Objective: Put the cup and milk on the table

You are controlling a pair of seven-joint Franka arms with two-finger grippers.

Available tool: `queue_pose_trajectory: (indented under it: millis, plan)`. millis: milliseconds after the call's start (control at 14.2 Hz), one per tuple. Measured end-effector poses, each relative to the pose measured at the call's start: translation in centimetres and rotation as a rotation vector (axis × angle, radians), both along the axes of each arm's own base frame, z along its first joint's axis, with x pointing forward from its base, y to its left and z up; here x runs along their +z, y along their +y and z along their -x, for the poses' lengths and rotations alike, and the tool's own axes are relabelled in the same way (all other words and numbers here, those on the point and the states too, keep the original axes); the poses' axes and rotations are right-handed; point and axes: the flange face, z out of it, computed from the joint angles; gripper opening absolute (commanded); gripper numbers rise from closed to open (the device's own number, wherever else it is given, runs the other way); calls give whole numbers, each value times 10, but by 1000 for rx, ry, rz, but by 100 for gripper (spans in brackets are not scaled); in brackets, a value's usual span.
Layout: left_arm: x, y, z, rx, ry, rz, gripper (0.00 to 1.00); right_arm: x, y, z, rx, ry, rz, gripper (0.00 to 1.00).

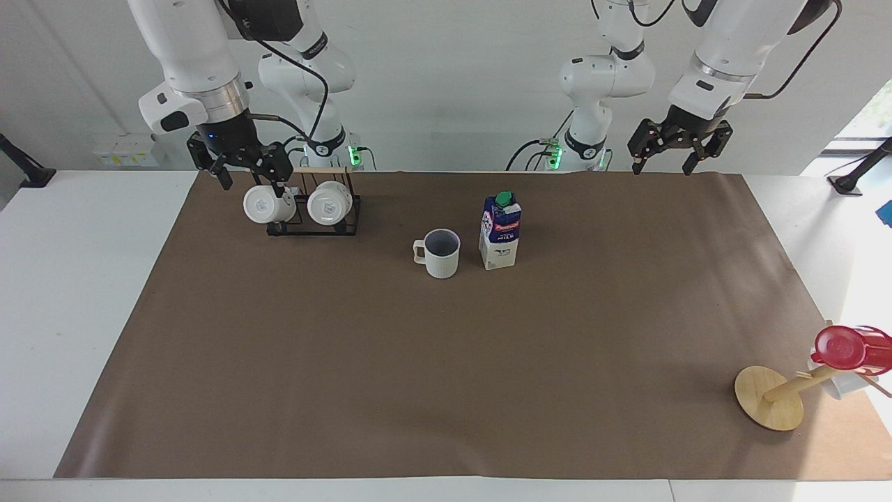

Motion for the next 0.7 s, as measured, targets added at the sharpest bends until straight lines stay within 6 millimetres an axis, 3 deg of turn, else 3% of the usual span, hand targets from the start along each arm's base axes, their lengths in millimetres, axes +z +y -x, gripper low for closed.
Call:
queue_pose_trajectory:
  millis: [422,703]
  plan:
    - [0,26,-3,-11,1,3,100,0,0,0,0,0,0,100]
    - [-2,28,-1,-13,26,1,100,0,0,0,0,0,0,100]
